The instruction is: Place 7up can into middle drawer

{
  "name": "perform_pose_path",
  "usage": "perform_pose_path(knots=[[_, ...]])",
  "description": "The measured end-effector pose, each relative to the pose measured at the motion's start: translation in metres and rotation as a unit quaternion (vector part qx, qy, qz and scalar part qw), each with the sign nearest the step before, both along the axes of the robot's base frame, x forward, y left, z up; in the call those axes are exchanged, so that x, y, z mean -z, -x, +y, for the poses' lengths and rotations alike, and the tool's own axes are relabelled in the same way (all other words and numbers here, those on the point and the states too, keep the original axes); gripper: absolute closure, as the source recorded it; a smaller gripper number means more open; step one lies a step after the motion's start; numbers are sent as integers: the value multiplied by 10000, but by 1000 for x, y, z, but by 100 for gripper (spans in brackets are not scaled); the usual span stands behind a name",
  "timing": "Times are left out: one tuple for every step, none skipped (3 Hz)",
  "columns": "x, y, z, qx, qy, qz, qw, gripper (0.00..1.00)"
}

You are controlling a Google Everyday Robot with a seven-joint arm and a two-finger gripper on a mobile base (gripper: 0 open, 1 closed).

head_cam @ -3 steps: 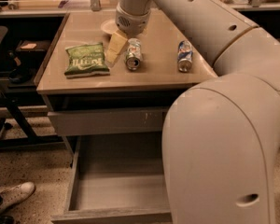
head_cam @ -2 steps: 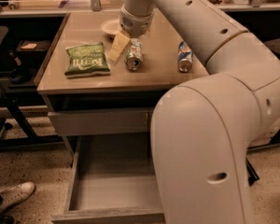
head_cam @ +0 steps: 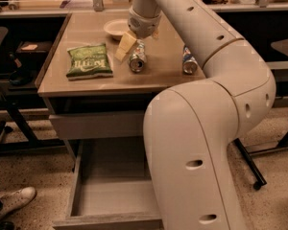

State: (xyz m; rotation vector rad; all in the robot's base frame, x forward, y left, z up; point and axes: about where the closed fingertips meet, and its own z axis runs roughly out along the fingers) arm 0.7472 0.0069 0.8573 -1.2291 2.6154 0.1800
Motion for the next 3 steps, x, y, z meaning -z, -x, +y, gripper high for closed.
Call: perform_pose_path(knots=[[14, -2, 6, 89, -174, 259, 9995, 0], [23, -1, 16, 4, -400, 415, 9983, 0], [26, -8, 21, 14, -461, 323, 9984, 18]])
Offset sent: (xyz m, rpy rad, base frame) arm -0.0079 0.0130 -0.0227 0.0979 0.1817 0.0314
